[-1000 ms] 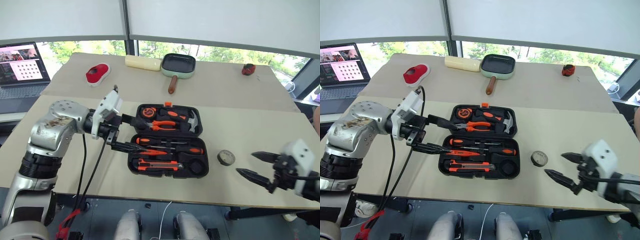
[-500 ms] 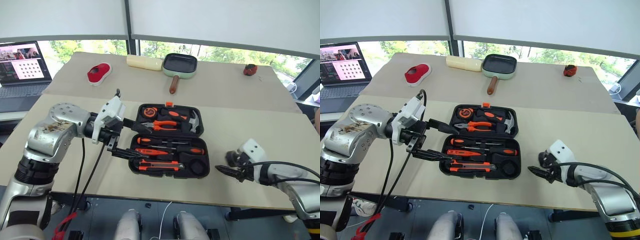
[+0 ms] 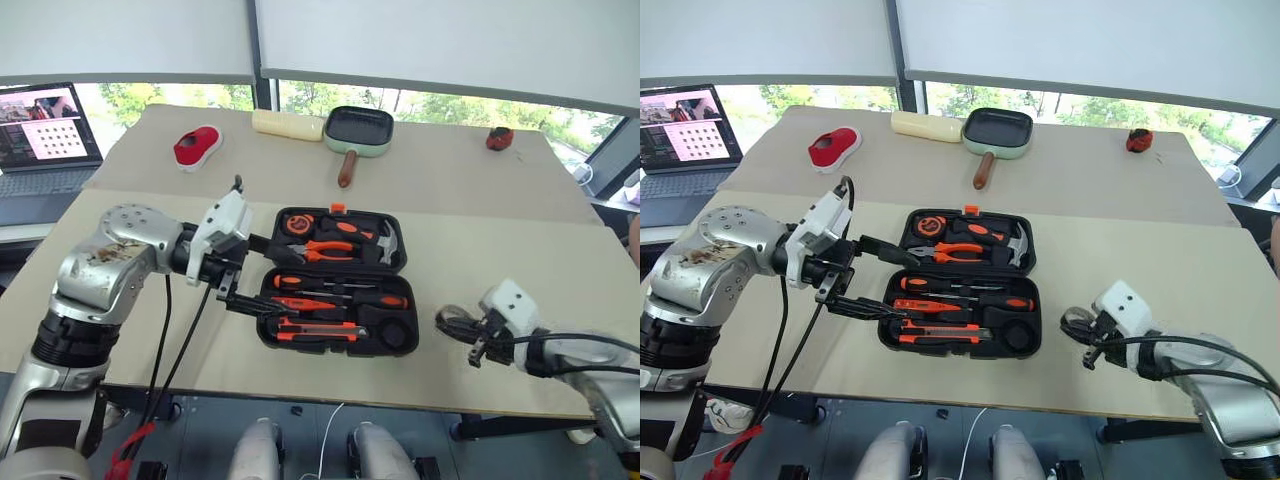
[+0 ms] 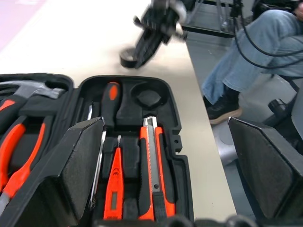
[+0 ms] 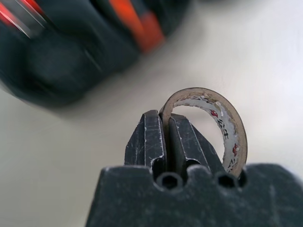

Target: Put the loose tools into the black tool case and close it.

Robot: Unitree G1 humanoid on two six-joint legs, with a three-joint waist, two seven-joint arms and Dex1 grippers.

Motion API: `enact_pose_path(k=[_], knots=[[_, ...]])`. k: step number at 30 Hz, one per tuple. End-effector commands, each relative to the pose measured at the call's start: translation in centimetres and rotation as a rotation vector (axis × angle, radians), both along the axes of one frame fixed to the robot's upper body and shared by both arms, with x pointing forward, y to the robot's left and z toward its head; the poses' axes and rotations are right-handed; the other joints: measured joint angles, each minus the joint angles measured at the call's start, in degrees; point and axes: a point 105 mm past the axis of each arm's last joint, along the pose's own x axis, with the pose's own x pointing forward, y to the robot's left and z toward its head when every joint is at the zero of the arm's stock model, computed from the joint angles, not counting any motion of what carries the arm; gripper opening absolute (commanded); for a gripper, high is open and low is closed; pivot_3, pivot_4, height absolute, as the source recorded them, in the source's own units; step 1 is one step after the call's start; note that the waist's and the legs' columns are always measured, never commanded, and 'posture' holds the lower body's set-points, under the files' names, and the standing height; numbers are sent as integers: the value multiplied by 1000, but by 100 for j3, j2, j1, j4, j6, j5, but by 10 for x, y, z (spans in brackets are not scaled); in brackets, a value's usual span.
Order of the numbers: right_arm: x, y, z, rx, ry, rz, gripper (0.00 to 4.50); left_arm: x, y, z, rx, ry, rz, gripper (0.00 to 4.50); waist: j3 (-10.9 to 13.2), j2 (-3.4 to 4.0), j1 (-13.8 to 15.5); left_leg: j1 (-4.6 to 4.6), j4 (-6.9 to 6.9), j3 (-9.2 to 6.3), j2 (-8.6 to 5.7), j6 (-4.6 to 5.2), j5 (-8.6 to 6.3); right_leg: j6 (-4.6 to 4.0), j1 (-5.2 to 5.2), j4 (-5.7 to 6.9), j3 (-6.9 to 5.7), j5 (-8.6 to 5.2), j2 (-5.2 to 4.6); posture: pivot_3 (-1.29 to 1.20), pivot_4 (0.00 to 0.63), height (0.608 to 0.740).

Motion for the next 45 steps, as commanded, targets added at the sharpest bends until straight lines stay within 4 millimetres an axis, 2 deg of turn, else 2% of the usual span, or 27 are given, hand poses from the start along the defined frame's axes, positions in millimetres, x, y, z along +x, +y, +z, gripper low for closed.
enact_pose_path(k=[1, 6, 11, 16, 18, 19, 23, 27, 28, 32, 36, 40, 43, 45], knots=[[-20, 35, 12, -16, -21, 198, 54, -5, 2, -4, 36, -29, -35, 4500, 0, -1, 10, 5, -8, -3, 0, 0, 0, -2, 3, 0, -1, -1, 1, 0, 150, 740], [-17, 56, -7, -73, -29, 254, 54, -5, 1, -6, 40, -35, -37, 4500, 6, -13, 48, 2, -11, 2, -6, -1, 1, -6, -1, -5, -2, -3, -8, 0, 150, 740], [-6, 48, -28, -197, -45, 227, 54, -5, 4, -6, 43, -38, -25, 4500, 6, -13, 60, -1, -9, 4, -8, -1, 1, -5, -4, -5, -2, -3, -9, 0, 150, 740], [-13, 43, -33, -231, -14, 266, 54, -5, 7, -8, 46, -36, -13, 4500, 6, -13, 59, -1, -9, 6, -6, 0, 1, -5, -8, -2, -1, -3, -7, 0, 150, 740], [-14, 44, -32, -236, -19, 281, 831, -5, 7, -9, 45, -37, -9, 4500, 6, -13, 74, -2, -9, 6, -7, -1, 1, -5, -7, -2, -1, -3, -8, 0, 150, 740], [-15, 45, -32, -236, -20, 283, 992, -5, 7, -9, 45, -37, -9, 4500, 6, -14, 89, -1, -9, 5, -7, -1, 1, -5, -7, -2, -2, -3, -8, 0, 150, 740], [-25, 54, -25, -219, -19, 346, 2374, -4, 8, -9, 46, -39, -5, 4500, 6, -14, 122, -2, -10, 6, -6, -1, 0, -5, -7, -4, -2, -4, -8, 0, 150, 740], [-36, 60, -8, -188, -31, 406, 3789, -1, 10, -9, 47, -44, 1, 4500, 6, -14, 127, -2, -18, 4, -5, -1, 0, -9, -10, -3, -4, -6, -6, 0, 150, 740], [-38, 61, -4, -179, -31, 414, 3990, -1, 9, -9, 47, -46, 2, 4500, 6, -14, 127, -2, -18, 5, -5, -1, 0, -10, -10, -3, -4, -6, -6, 0, 150, 740], [-37, 53, 13, -169, -39, 397, 3990, 1, 9, -8, 45, -52, 10, 4500, 6, -14, 131, -1, -17, 5, -5, -1, 1, -10, -9, -2, -3, -6, -7, 0, 150, 740], [-18, 26, 29, -135, -37, 267, 3990, 7, 14, -10, 39, -55, 57, 4500, 6, -14, 140, -1, -17, 5, -5, -1, 1, -10, -8, -4, -3, -6, -7, 0, 150, 740], [-14, 24, 25, -102, -29, 237, 3990, 4, 12, -9, 30, -51, 56, 4500, 6, -14, 140, -1, -17, 5, -5, -1, 1, -10, -8, -4, -3, -6, -7, 0, 150, 740], [-17, 32, 10, -81, -9, 249, 3329, 2, 8, -9, 30, -53, 39, 4500, 7, -14, 138, -1, -19, 4, -4, -1, 1, -10, -10, -3, -3, -6, -5, 0, 150, 740], [-20, 38, 3, -57, 10, 260, 2654, 1, 7, -9, 31, -55, 34, 4500, 7, -14, 137, -2, -19, 4, -5, -1, 1, -10, -11, -2, -3, -6, -6, 0, 150, 740]])
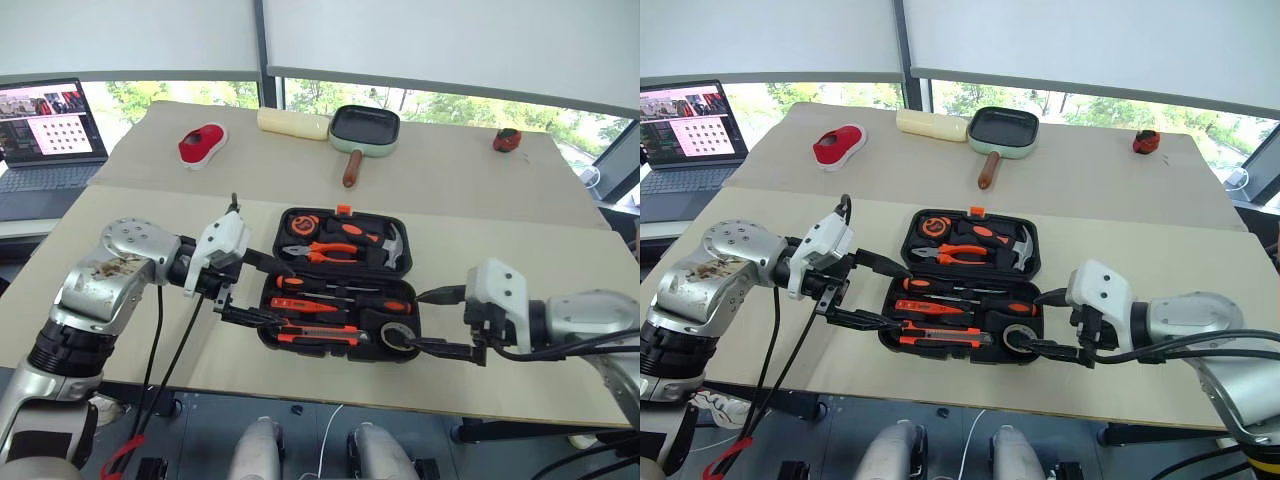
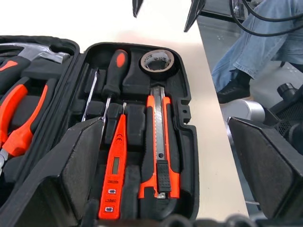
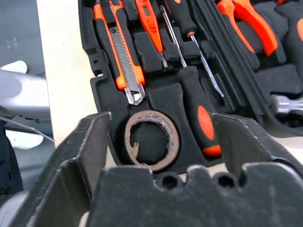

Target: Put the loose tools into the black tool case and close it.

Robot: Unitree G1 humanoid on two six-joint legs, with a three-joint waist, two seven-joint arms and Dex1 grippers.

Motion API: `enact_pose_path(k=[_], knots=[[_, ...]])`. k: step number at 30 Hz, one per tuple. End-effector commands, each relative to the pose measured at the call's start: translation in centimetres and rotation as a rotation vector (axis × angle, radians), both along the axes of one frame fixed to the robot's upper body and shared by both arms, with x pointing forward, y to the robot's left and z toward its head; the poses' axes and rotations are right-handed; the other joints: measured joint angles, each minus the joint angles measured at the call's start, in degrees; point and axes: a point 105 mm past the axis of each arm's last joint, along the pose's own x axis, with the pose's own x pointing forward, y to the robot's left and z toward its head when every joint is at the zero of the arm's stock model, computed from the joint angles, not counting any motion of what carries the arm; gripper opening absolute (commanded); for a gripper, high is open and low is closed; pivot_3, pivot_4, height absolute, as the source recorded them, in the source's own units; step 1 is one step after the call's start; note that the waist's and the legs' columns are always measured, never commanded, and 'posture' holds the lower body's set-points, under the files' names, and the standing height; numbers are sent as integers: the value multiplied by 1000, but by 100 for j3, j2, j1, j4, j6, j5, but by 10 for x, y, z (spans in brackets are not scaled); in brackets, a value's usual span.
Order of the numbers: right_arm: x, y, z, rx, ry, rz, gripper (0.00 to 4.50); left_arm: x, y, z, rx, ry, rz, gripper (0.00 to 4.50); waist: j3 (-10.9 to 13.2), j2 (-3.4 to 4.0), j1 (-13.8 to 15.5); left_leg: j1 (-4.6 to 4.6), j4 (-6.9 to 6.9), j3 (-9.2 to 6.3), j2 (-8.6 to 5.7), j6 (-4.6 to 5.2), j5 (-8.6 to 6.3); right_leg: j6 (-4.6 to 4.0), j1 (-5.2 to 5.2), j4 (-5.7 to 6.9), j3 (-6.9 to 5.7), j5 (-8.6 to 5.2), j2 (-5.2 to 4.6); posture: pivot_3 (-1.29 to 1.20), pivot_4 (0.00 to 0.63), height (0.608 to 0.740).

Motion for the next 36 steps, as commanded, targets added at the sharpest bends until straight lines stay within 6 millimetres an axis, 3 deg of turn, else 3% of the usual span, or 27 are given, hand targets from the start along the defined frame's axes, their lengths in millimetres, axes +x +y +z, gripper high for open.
enact_pose_path(k=[1, 8, 16, 18, 23, 26, 31, 34, 36], knots=[[-5, 11, -5, 31, -6, 24, 2300, -4, -3, 8, -6, -37, -23, 4500, 0, 0, -1, -1, 0, 1, -1, 0, 0, 0, 0, 0, 0, 0, -1, 0, 150, 740], [-2, 12, -28, 15, 28, -4, 69, -5, -2, 9, 3, -36, -28, 4500, 0, 0, -1, 0, 1, 1, -1, 0, 0, 0, 0, 0, 0, 0, 0, 0, 150, 740], [-1, 11, -40, -35, 34, 4, 69, -4, -2, 9, 11, -40, -27, 4500, 0, 0, 0, 0, 1, 1, -1, 0, 0, 0, 0, 1, 0, 0, 0, 0, 150, 740], [0, 9, -31, -29, 14, -6, 69, -2, 1, 9, 13, -44, -7, 4500, 0, 0, 0, 0, 1, 1, -1, 0, 0, 0, 0, 1, 0, 0, 0, 0, 150, 740], [-4, 7, 14, 116, -7, -18, 69, 2, 16, 8, 6, -28, 81, 4500, 0, 0, -8, 0, 1, 1, 0, 0, 0, 0, -1, 2, 0, 0, 0, 0, 150, 740], [5, -16, 31, 142, -4, -106, 69, 12, 42, -8, 34, -3, 207, 4500, 0, 1, -18, 2, 0, 0, 2, 0, 0, -1, 1, 2, 0, 0, 0, 0, 150, 740], [13, -47, 10, -5, 2, -191, 69, 28, 63, -27, 63, -15, 340, 4500, 2, -4, 30, 4, -2, 0, 1, 0, 0, -2, 3, -2, -3, 0, -2, 0, 150, 740], [34, -66, -7, -69, -23, -296, 69, 45, 74, -43, 104, -52, 424, 4500, 1, -4, 20, 3, -1, 8, -2, 0, 0, -1, 2, -5, -1, 0, -8, 0, 150, 740], [48, -74, -14, -81, -48, -347, 0, 56, 75, -50, 112, -77, 459, 3978, 2, -5, 10, 4, 0, 11, -1, 0, 0, -1, 1, -3, 1, 1, -8, 0, 150, 740]])
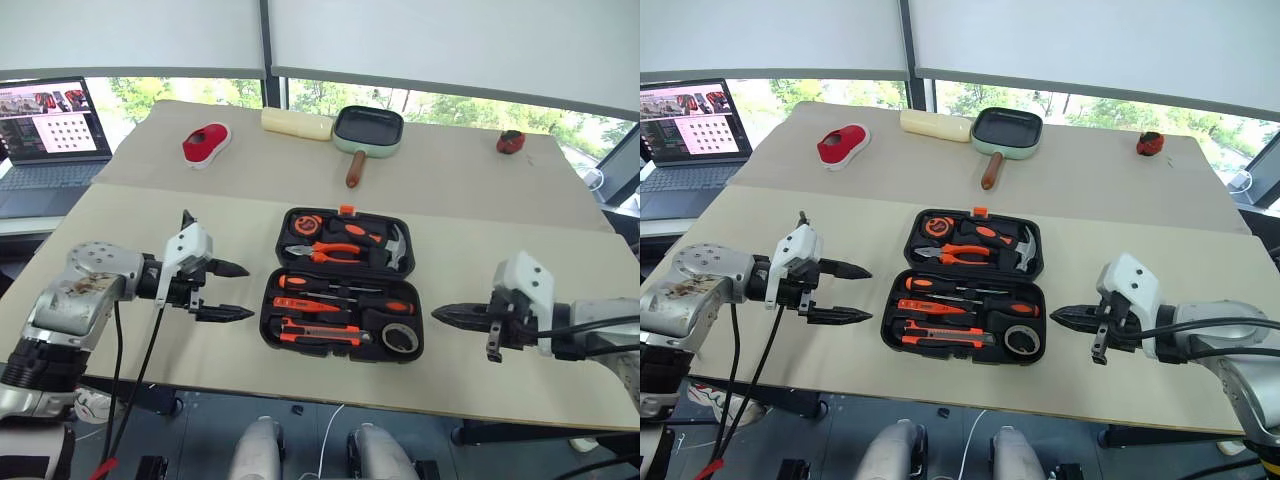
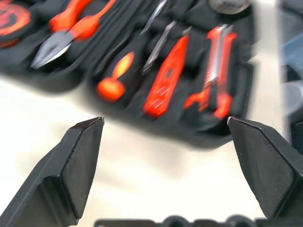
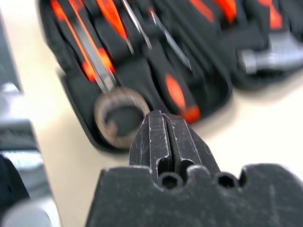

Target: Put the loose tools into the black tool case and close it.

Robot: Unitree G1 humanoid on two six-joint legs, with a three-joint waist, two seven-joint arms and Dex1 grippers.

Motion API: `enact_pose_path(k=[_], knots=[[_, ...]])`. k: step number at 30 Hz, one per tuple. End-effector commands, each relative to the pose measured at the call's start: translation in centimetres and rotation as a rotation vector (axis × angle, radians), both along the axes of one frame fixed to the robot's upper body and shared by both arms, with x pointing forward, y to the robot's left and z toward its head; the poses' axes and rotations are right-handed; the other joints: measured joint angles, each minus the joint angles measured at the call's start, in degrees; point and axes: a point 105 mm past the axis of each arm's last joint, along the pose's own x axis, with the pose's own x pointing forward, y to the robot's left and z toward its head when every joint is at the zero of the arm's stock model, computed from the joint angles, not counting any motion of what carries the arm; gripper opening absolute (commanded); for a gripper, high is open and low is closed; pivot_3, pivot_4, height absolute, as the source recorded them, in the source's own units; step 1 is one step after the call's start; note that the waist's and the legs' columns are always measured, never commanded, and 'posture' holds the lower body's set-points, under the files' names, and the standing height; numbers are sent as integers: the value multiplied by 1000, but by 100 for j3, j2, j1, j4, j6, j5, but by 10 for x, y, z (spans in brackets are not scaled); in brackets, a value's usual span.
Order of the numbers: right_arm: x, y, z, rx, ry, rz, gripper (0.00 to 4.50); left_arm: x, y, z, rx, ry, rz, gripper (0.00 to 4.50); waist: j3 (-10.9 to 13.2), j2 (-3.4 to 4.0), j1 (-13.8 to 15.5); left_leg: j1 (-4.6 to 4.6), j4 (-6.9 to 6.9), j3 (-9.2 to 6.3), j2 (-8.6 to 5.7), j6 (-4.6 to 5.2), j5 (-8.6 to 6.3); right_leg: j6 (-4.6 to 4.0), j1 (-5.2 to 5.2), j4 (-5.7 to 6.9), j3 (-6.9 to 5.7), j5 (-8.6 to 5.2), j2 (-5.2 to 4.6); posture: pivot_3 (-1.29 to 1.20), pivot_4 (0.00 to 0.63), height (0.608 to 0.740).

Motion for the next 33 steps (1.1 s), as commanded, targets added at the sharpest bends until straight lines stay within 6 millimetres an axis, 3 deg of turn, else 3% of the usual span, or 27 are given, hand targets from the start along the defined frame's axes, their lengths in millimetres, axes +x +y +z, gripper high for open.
enact_pose_path(k=[1, 6, 11, 17, 24, 28, 33], knots=[[26, -15, -3, -51, -89, -74, 0, 19, 0, -5, 34, -79, 39, 3816, 0, 0, -6, -1, 0, 1, 0, -1, 0, 0, -4, 1, 0, 0, 1, 0, 150, 740], [41, -9, -15, -94, -108, -32, 0, 23, -18, -17, 35, -81, -7, 1864, 0, 0, -8, -33, 0, 4, 0, -1, 1, -1, -42, 17, 4, 1, 4, 0, 150, 740], [47, 21, -21, -81, -119, 87, 0, 15, -43, -23, -8, -49, -71, 158, 0, 1, -14, -52, 3, 7, -1, -1, 2, -2, -74, 44, 10, 2, 7, 0, 150, 740], [21, 50, -24, -33, -83, 236, 0, -19, -53, -27, -56, 40, -176, 65, 0, 0, -7, -56, 3, 7, -1, -2, 2, -1, -75, 42, 10, 2, 5, 0, 150, 740], [-17, 56, -33, -16, -26, 271, 0, -57, -45, -38, -58, 140, -193, 65, -1, 2, -31, -50, -8, 4, 3, -3, 1, -6, -77, 45, 7, -1, 7, 0, 150, 740], [-27, 44, -40, -42, -12, 207, 0, -59, -25, -49, 3, 129, -113, 65, -2, 3, -24, -47, -8, 3, 3, -3, 1, -6, -75, 45, 7, -1, 7, 0, 150, 740], [-26, 10, -44, -145, -24, 107, 0, -54, 13, -60, 120, 117, -11, 65, -4, 3, -21, -36, -7, 5, 3, -4, 1, -7, -66, 44, 7, -1, 5, 0, 150, 740]])
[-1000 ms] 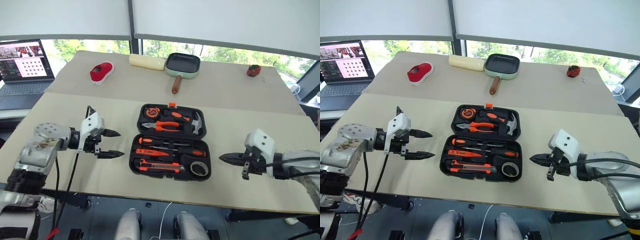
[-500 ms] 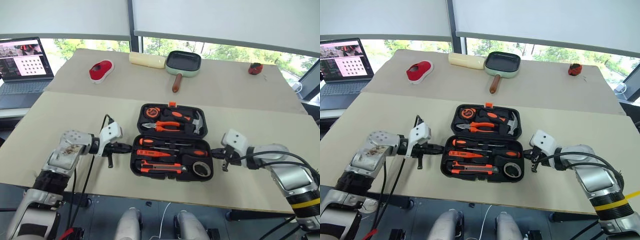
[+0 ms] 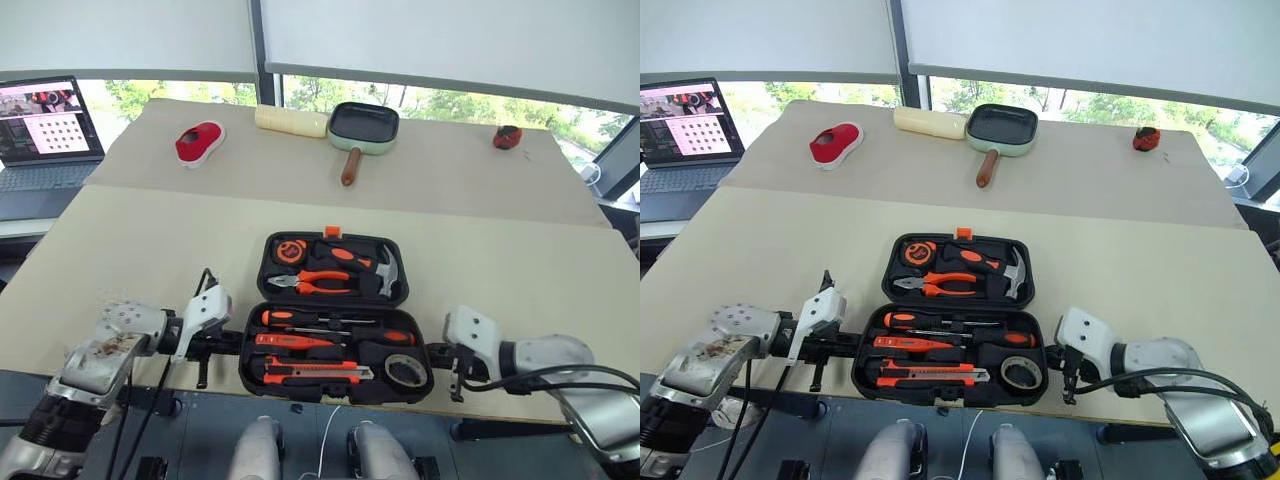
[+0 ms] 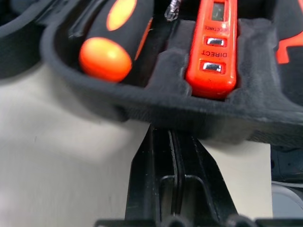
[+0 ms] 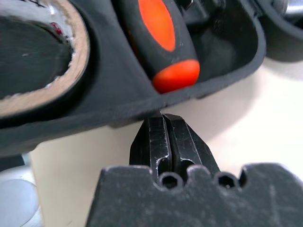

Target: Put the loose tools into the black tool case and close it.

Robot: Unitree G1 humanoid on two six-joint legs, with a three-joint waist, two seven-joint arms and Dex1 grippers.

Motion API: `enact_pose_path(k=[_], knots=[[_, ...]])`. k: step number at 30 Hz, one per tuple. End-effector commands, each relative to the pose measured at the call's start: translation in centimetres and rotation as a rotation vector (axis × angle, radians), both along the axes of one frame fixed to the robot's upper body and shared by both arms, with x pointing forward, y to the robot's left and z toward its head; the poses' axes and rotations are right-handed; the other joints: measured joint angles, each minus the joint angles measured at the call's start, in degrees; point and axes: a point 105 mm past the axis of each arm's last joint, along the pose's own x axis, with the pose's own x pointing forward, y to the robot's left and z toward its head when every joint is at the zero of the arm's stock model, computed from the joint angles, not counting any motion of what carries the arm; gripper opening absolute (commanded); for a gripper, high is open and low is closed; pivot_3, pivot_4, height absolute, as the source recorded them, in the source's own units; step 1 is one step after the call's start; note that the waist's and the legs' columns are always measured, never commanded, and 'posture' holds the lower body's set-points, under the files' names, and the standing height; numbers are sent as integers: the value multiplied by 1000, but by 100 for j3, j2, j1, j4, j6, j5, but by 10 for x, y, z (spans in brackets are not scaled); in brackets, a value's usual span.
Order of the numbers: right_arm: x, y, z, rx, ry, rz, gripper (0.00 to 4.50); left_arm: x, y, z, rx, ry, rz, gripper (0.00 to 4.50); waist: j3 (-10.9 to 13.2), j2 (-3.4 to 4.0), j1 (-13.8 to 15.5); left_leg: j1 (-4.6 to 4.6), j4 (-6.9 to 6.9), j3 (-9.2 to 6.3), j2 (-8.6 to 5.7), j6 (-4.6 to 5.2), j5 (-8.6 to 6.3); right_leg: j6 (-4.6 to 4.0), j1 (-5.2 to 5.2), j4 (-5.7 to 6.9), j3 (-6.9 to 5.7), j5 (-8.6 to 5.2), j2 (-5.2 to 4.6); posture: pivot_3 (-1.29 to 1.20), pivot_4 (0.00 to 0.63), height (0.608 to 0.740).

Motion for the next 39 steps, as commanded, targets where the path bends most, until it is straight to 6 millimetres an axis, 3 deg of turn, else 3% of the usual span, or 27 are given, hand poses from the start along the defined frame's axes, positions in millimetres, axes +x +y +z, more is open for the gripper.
enact_pose_path(k=[1, 4, 5, 8, 12, 16, 17, 22, 26, 27, 28, 29, 37, 39], knots=[[6, -29, 7, -94, -65, -69, 0, 6, 39, -8, 126, -17, 103, 65, -2, 2, -3, 4, 0, 1, 0, 0, 0, -1, 1, 0, 0, 0, 0, 0, 150, 740], [13, -57, 12, -141, -84, -137, 0, 15, 65, -5, 173, -32, 179, 65, -7, 7, -26, 18, 0, 4, 4, -2, 1, -8, 6, 0, 0, -3, 1, 0, 150, 740], [19, -62, 16, -128, -88, -171, 0, 23, 68, 0, 146, -27, 227, 299, -7, 9, -35, 25, 0, 6, 4, -2, 1, -11, 11, 0, 0, -5, 1, 0, 150, 740], [36, -64, 32, -15, -88, -261, 812, 44, 66, 18, 40, 3, 351, 1106, -7, 10, -57, 60, -3, 6, 6, -2, 2, -16, 39, 4, 0, -9, 4, 0, 150, 740], [70, -37, 62, 270, -21, -370, 2189, 74, 27, 53, -234, 200, 490, 2514, 2, -2, -99, 71, -2, -3, 8, -6, 7, -9, 54, 7, -2, -6, 11, 0, 150, 740], [89, -15, 67, 328, 52, -404, 3576, 91, 5, 57, -306, 352, 613, 3938, 1, -4, -85, 49, -1, -18, -5, -9, 12, -5, 54, 3, -4, 4, 10, 0, 150, 740], [92, -11, 66, 332, 71, -410, 3906, 93, 0, 57, -313, 375, 630, 4001, 1, -4, -92, 47, -2, -19, -6, -4, 0, -1, 54, -1, -3, 2, 10, 0, 150, 740], [112, 1, 60, 352, 134, -498, 3906, 95, -12, 49, -300, 413, 649, 4001, 1, -3, -136, -21, -4, -21, -10, -6, -2, -2, -22, 7, 3, 2, 9, 0, 150, 740], [118, 7, 53, 339, 164, -529, 3906, 98, -18, 44, -311, 419, 662, 4001, 0, -2, -122, -20, -4, -20, -10, -8, 0, -3, -21, 10, 1, 3, 8, 0, 150, 740], [118, 8, 52, 341, 170, -534, 3386, 98, -19, 43, -314, 419, 661, 4001, 0, -2, -118, -19, -4, -20, -11, -10, 1, -3, -19, 9, 1, 3, 7, 0, 150, 740], [120, 9, 50, 334, 170, -538, 3167, 98, -20, 42, -316, 415, 660, 4001, 0, -3, -112, -19, -3, -20, -11, -10, 1, -3, -17, 9, 1, 3, 7, 0, 150, 740], [121, 10, 49, 329, 171, -539, 2849, 98, -22, 42, -322, 416, 658, 3482, 0, -2, -113, -18, -3, -20, -11, -10, 1, -3, -15, 8, 1, 4, 7, 0, 150, 740], [115, 22, 55, 352, 179, -507, 97, 95, -33, 44, -376, 433, 628, 1044, -1, -4, -72, -15, -1, -23, -14, -10, 1, -1, -7, 6, -2, 5, 3, 0, 150, 740], [115, 26, 59, 379, 176, -500, 0, 92, -37, 45, -394, 435, 606, 474, -2, -4, -62, -13, 1, -22, -16, -12, 2, 3, -4, 6, -2, 8, 0, 0, 150, 740]])
